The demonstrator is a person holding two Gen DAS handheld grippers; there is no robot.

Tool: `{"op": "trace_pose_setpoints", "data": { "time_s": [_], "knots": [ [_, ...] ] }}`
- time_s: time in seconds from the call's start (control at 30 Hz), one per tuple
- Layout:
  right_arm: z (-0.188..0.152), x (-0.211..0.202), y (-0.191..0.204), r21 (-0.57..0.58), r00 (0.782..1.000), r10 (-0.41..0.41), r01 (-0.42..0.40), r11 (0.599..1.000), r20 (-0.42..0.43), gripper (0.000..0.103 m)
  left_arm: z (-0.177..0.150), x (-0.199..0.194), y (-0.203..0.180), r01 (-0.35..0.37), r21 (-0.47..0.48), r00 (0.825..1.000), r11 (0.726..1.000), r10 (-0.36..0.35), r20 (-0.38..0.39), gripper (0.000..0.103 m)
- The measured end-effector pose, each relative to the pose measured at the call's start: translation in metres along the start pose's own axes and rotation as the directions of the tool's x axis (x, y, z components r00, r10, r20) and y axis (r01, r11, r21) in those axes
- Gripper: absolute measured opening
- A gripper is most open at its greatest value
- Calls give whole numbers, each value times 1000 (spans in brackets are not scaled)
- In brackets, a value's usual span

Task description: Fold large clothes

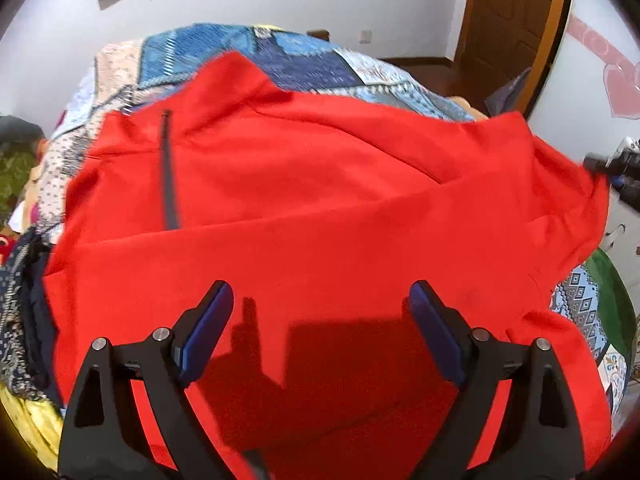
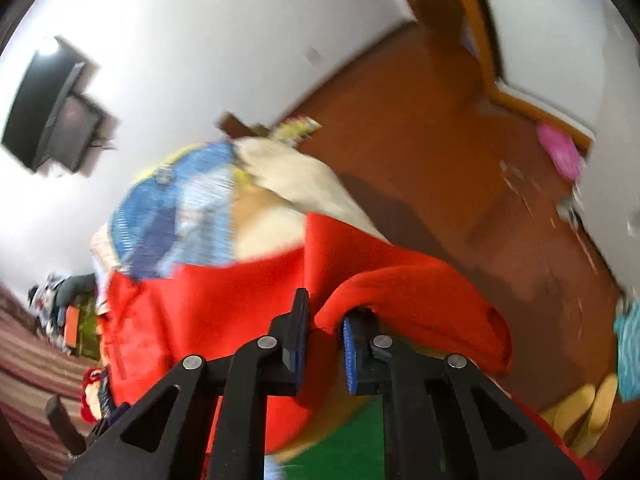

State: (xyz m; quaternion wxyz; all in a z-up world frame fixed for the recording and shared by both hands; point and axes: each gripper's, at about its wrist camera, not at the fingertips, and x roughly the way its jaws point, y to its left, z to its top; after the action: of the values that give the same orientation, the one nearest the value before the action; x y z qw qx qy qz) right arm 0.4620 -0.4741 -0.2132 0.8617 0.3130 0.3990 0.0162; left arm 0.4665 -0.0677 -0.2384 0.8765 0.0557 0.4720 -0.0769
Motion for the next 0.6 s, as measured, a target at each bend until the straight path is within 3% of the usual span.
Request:
{"op": "trace_pose_setpoints", "data": {
  "time_s": [0.17, 0.27, 0.43, 0.6],
  "knots": [
    [10, -44, 84, -167, 992, 103, -89, 982, 75, 11, -6, -35, 24, 3, -37, 998, 999, -1, 59, 90],
    [4, -58, 139, -250, 982, 170, -146, 957, 77, 10, -12, -57, 41, 5, -62, 996, 998, 1, 91, 90],
    [-34, -51, 220, -346, 970, 244, -229, 910, -1, 10, -30, -88, 68, -24, -76, 991, 997, 34, 131, 90],
    [-97, 3, 259, -347, 966, 213, -252, 903, -148, 10, -55, -110, 102, -28, -127, 989, 992, 46, 141, 90]
  ]
}}
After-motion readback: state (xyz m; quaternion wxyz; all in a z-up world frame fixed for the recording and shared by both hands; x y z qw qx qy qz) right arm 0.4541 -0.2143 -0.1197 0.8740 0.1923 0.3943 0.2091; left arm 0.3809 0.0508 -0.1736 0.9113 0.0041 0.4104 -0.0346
